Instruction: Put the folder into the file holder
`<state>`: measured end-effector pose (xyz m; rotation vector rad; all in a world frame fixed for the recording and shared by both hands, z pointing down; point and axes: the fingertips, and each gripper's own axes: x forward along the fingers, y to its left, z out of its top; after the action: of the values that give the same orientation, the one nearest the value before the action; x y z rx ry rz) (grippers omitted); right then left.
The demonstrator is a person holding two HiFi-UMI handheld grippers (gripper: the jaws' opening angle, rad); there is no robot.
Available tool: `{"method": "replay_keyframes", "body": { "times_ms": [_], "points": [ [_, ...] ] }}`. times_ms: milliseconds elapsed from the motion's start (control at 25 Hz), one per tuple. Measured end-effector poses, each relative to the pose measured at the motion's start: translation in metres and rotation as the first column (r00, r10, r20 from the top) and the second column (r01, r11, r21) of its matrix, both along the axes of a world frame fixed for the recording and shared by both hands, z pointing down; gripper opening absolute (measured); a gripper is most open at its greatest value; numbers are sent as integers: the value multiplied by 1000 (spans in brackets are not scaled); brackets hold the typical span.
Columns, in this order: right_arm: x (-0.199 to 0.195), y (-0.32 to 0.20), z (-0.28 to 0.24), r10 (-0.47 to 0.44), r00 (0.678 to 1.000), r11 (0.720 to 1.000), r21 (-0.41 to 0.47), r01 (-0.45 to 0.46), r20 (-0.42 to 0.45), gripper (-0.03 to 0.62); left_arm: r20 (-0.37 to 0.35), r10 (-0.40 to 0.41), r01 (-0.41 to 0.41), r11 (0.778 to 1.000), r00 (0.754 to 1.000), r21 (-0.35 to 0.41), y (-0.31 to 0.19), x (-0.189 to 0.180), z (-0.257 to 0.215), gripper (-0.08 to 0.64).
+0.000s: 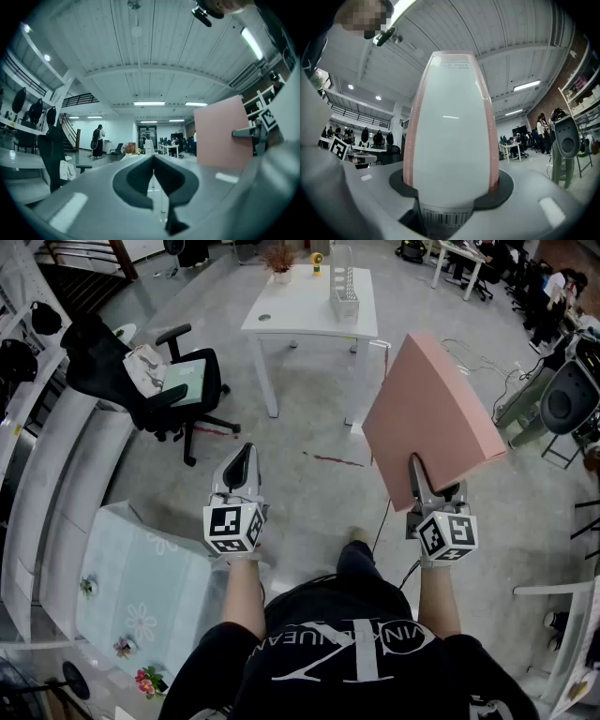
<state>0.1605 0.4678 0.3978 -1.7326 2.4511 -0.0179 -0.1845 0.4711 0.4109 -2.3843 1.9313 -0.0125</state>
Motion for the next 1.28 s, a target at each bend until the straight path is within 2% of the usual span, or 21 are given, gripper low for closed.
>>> {"method": "replay_keyframes", "body": {
  "times_ms": [720, 960, 1280],
  "points": [
    [7, -22, 3, 29, 1000, 999, -16, -29, -4, 295, -14, 32, -32, 999, 999, -18, -34, 9, 6, 0],
    [7, -75, 2, 21, 1000, 1000, -13, -21, 4, 295, 0, 20, -20, 1000, 1000, -21, -79, 3, 3, 0],
    [7, -165, 4, 3, 1000, 1000, -29, -2, 7, 295, -4, 5, -5, 999, 1000, -32, -163, 4, 4, 0]
  ]
}}
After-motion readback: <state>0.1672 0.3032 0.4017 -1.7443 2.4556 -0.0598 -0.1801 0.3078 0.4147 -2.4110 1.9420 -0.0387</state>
